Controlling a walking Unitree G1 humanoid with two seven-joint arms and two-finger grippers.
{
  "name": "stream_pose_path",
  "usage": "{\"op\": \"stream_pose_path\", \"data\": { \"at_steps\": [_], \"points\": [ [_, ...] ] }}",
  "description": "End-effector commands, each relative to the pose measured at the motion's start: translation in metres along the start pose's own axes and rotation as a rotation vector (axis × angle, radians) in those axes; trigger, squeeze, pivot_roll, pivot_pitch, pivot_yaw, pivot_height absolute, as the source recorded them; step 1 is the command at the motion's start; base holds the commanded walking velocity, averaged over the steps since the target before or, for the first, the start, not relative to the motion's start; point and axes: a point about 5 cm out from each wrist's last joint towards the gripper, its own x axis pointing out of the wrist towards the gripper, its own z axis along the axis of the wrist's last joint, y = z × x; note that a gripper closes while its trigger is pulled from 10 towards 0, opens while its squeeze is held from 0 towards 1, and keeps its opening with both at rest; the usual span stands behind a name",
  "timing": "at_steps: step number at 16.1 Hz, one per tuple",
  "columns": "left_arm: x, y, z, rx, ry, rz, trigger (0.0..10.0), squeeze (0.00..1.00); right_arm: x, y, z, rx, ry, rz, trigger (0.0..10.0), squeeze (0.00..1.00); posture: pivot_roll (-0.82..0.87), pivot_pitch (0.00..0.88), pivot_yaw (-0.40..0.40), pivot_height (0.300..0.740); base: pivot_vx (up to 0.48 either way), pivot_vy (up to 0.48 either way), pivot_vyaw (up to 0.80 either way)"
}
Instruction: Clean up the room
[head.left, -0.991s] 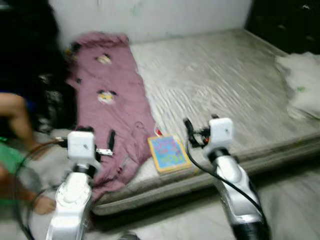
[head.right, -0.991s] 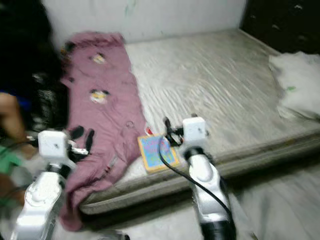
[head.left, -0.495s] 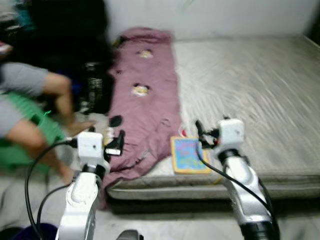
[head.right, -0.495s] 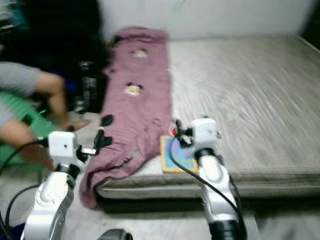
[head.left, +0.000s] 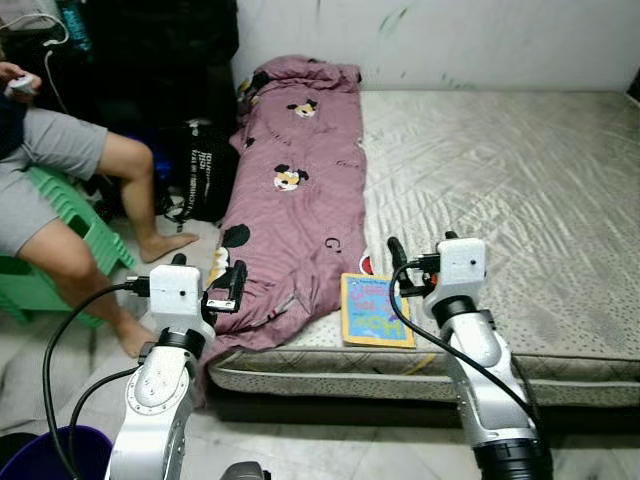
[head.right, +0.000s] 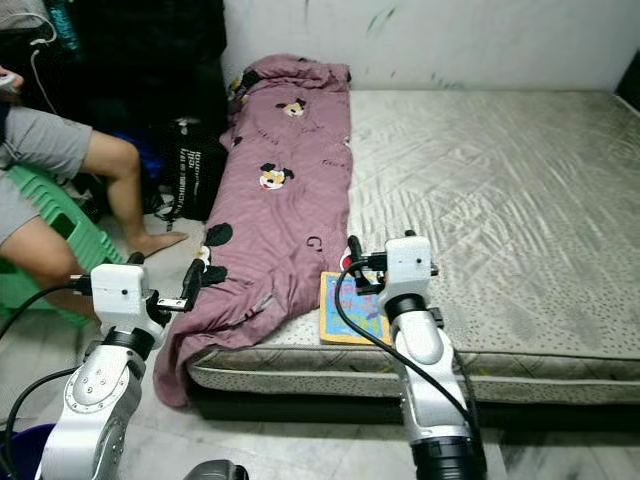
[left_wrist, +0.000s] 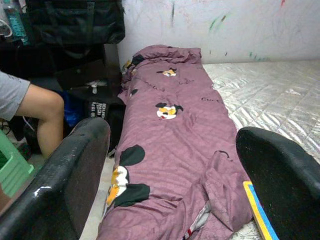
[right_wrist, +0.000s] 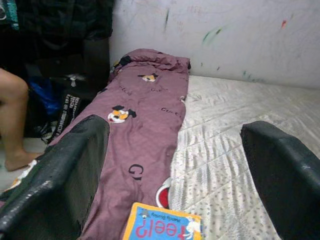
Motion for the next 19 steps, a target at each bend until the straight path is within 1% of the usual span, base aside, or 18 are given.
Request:
{"op": "stream_pose_path", "data": {
  "at_steps": [1,13,19],
  "points": [
    [0.0023,0.0018,0.0044,0.009,-0.021,-0.006,10.0,0.0,0.0044,0.0033,0.0033,0.001,-0.013,0.009,10.0,0.0,0.06,0.0,-0.003,0.74,0.0,0.0,0.0],
    [0.0026,0.0022,0.0041,0.004,-0.017,-0.026,10.0,0.0,0.004,0.002,0.0006,-0.003,-0.008,-0.005,10.0,0.0,0.07,0.0,0.005,0.74,0.292,0.0,0.0],
    [0.0034,0.0021,0.0031,0.013,-0.012,-0.008,10.0,0.0,0.0044,0.0028,-0.0001,-0.009,-0.007,0.0,10.0,0.0,0.07,0.0,0.004,0.74,0.0,0.0,0.0]
  ]
}}
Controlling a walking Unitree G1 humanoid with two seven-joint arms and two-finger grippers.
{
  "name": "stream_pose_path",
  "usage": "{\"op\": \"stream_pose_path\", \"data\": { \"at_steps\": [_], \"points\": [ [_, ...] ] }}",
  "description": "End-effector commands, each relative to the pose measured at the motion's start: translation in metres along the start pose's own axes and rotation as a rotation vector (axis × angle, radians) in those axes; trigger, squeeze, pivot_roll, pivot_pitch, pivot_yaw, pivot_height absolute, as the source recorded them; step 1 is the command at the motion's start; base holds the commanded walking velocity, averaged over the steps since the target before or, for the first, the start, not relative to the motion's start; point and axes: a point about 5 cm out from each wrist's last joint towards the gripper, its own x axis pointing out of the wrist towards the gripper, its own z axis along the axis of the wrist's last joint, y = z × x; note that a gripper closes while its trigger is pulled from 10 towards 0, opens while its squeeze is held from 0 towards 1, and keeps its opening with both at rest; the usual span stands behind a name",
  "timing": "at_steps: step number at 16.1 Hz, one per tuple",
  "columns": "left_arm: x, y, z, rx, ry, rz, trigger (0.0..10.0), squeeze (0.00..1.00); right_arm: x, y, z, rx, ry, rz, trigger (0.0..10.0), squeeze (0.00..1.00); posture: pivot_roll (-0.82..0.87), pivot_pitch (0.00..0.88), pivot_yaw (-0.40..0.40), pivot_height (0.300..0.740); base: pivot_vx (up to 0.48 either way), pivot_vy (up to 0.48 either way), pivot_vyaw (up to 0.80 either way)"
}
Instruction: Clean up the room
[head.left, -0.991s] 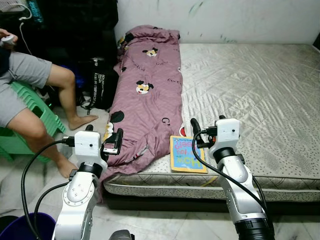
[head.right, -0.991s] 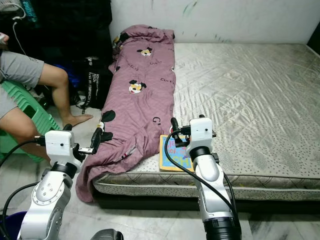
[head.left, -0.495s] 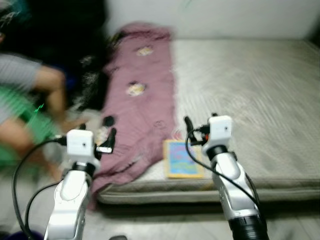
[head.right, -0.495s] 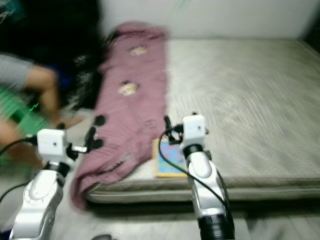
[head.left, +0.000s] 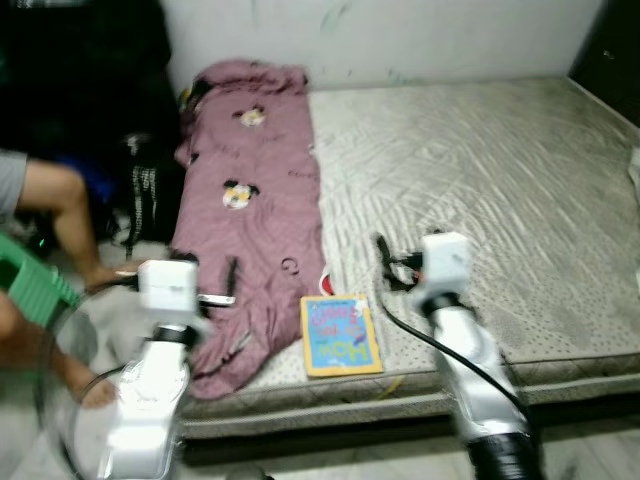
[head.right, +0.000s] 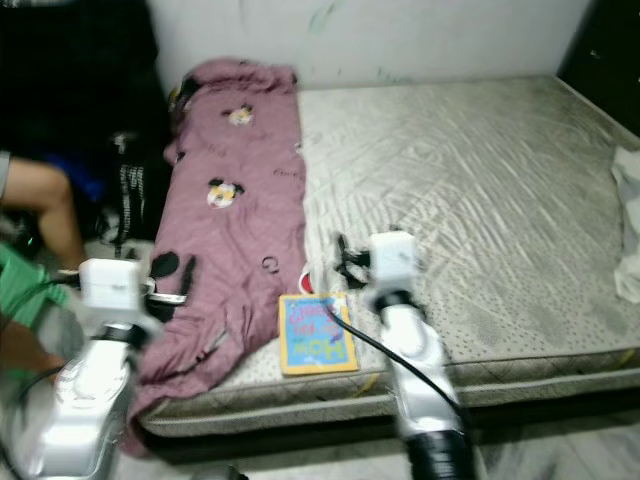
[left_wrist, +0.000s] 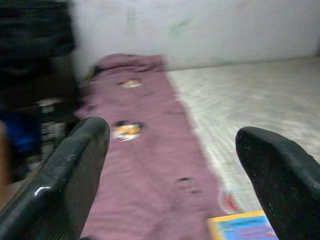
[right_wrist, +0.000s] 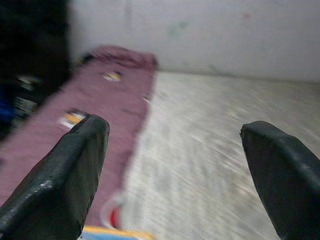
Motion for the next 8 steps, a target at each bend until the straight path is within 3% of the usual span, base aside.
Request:
{"op": "stream_pose_path", "data": {
  "at_steps": [1,4,8],
  "points": [
    [-0.0018,0.0085,-0.0007,0.027,0.009,0.029,10.0,0.0,0.0032,0.0056,0.0049,0.005,-0.02,0.016,10.0,0.0,0.07,0.0,0.003,0.74,0.0,0.0,0.0],
    [-0.0012,0.0079,-0.0008,0.026,0.009,0.025,10.0,0.0,0.004,0.005,0.0045,0.002,-0.02,0.014,10.0,0.0,0.06,0.0,-0.001,0.74,0.0,0.0,0.0],
    [0.0003,0.0066,-0.0009,0.022,0.007,0.024,10.0,0.0,0.0057,0.0044,0.0051,0.003,-0.02,0.017,10.0,0.0,0.06,0.0,-0.004,0.74,0.0,-0.361,0.0]
  ]
}}
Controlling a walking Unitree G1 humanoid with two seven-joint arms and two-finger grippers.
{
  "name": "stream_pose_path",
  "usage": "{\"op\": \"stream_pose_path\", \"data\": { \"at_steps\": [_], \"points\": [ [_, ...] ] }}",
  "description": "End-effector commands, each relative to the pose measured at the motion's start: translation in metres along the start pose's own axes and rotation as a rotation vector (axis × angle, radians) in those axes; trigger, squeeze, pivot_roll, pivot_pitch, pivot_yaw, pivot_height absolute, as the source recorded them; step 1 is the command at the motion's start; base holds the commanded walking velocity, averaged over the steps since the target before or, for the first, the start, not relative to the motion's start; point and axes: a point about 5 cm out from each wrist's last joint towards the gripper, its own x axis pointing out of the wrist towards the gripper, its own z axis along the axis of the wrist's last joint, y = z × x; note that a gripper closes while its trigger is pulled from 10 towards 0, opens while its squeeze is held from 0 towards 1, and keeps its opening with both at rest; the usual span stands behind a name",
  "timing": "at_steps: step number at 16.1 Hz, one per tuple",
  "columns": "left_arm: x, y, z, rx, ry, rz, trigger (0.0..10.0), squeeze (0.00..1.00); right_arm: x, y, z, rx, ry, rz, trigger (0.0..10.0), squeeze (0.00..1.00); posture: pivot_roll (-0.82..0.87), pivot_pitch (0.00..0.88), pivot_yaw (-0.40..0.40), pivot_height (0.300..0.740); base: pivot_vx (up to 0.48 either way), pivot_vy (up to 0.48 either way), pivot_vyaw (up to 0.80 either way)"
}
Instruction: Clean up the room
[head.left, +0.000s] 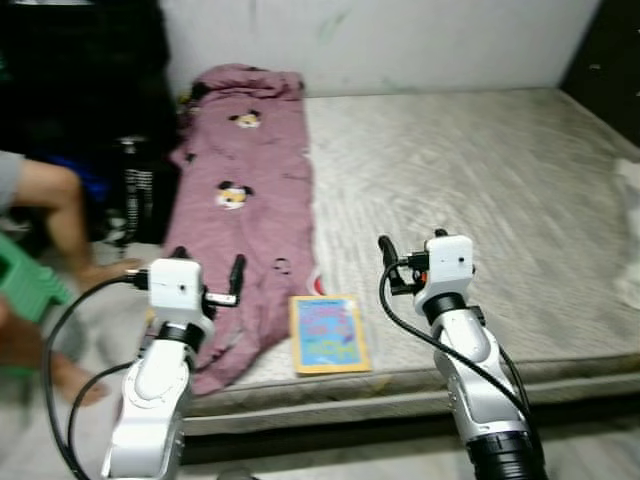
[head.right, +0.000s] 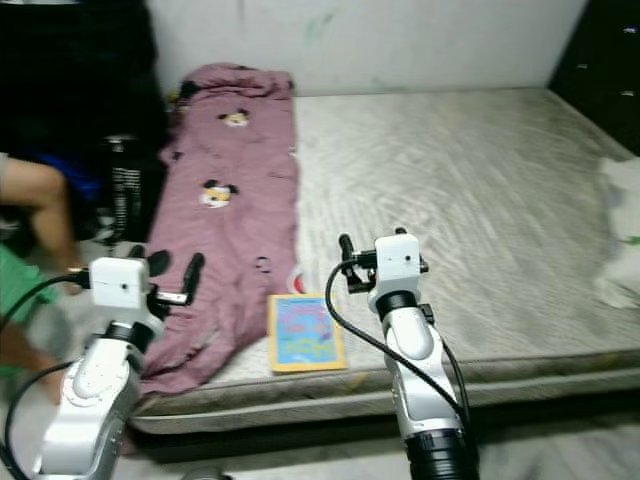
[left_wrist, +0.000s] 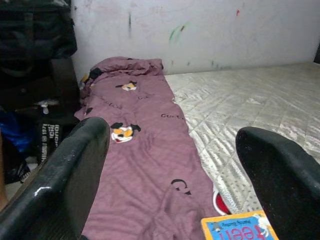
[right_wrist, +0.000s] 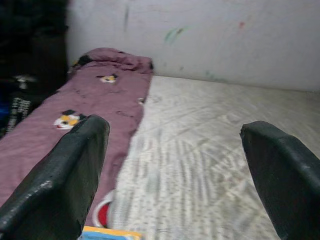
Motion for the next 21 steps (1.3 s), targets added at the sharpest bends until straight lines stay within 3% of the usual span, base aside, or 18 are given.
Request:
{"op": "stream_pose_path", "data": {
  "at_steps": [1,14,21],
  "points": [
    [0.0017,-0.0028,0.0003,-0.001,-0.001,-0.003,10.0,0.0,0.0012,-0.0026,0.0008,-0.003,-0.004,-0.004,10.0,0.0,0.06,0.0,-0.004,0.74,0.0,-0.382,0.0],
    [0.0017,-0.0044,0.0009,0.005,-0.004,-0.01,10.0,0.0,0.0019,-0.0011,0.0004,-0.012,-0.007,0.006,10.0,0.0,0.06,0.0,-0.004,0.74,0.0,-0.338,0.0],
    [0.0026,-0.0044,0.0025,-0.015,-0.021,-0.012,10.0,0.0,0.003,0.0007,0.0014,-0.015,-0.014,0.014,10.0,0.0,0.06,0.0,-0.005,0.74,0.0,0.0,0.0]
  ]
}}
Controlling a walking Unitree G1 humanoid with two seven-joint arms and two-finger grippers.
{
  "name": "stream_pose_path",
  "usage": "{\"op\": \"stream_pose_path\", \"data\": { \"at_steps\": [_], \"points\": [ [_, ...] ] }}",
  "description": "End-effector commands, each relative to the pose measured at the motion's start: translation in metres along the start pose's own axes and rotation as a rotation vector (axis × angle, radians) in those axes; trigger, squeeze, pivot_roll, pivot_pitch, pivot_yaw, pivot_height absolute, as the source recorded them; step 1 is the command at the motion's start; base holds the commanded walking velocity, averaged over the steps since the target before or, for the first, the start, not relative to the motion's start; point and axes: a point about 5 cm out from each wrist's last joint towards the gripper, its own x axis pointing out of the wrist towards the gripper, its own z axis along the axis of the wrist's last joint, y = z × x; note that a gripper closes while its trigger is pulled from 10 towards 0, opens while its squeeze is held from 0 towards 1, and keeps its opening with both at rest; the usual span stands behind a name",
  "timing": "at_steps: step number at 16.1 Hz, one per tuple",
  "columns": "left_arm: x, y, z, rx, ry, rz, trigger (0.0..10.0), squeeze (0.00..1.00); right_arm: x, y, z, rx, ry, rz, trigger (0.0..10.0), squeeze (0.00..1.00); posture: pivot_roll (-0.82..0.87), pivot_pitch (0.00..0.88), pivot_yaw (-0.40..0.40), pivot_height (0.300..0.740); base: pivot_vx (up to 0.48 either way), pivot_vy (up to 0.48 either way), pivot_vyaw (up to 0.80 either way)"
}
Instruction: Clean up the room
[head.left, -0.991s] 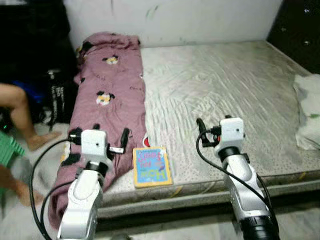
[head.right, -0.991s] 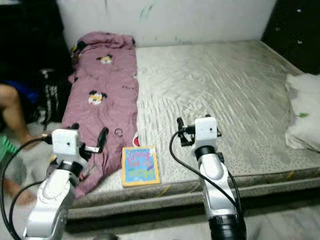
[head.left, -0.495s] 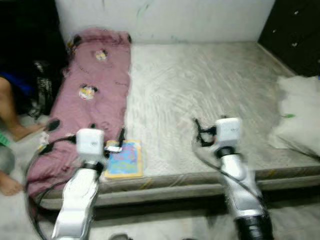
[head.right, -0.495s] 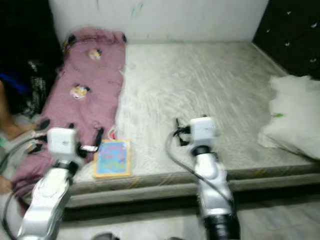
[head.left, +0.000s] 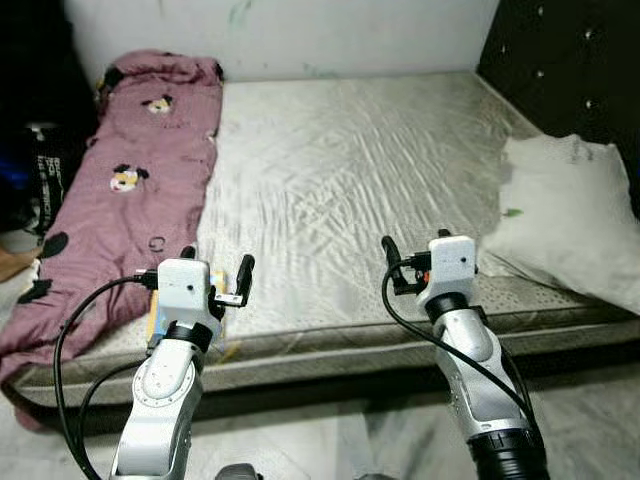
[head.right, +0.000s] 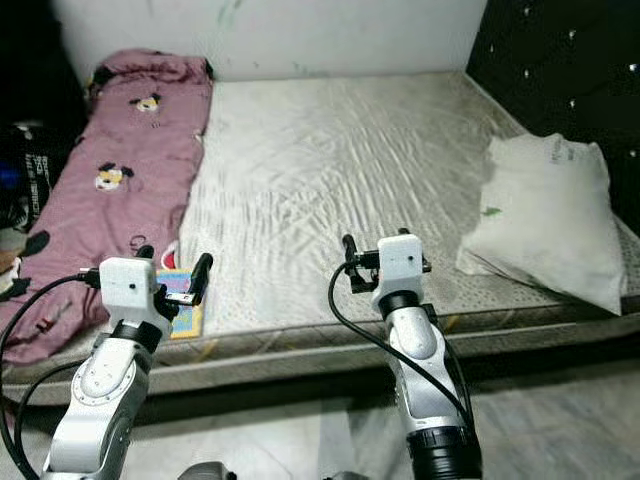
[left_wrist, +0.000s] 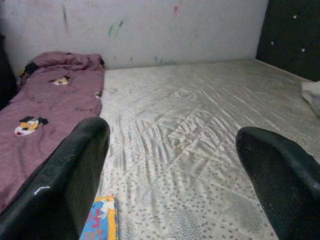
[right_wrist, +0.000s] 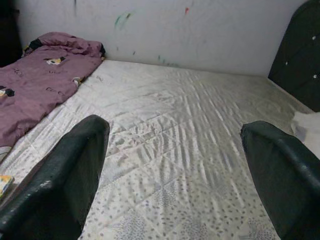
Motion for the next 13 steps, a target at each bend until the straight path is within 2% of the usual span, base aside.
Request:
{"op": "stream_pose_path", "data": {
  "at_steps": [1,6,13],
  "points": [
    [0.0011,0.0043,0.0037,0.008,-0.016,0.01,10.0,0.0,0.0032,0.003,0.0048,-0.003,-0.02,0.015,10.0,0.0,0.06,0.0,-0.005,0.74,0.0,0.0,0.0],
    [0.0013,0.0031,0.0056,-0.003,-0.034,-0.006,10.0,0.0,0.0047,0.0028,0.0053,-0.003,-0.023,0.015,10.0,0.0,0.06,0.0,-0.006,0.74,0.0,0.0,0.0],
    [0.0015,0.0023,0.0062,-0.006,-0.042,-0.019,10.0,0.0,0.0057,0.0019,0.0061,-0.006,-0.028,0.013,10.0,0.0,0.06,0.0,-0.005,0.74,0.28,0.0,0.0]
  ]
}}
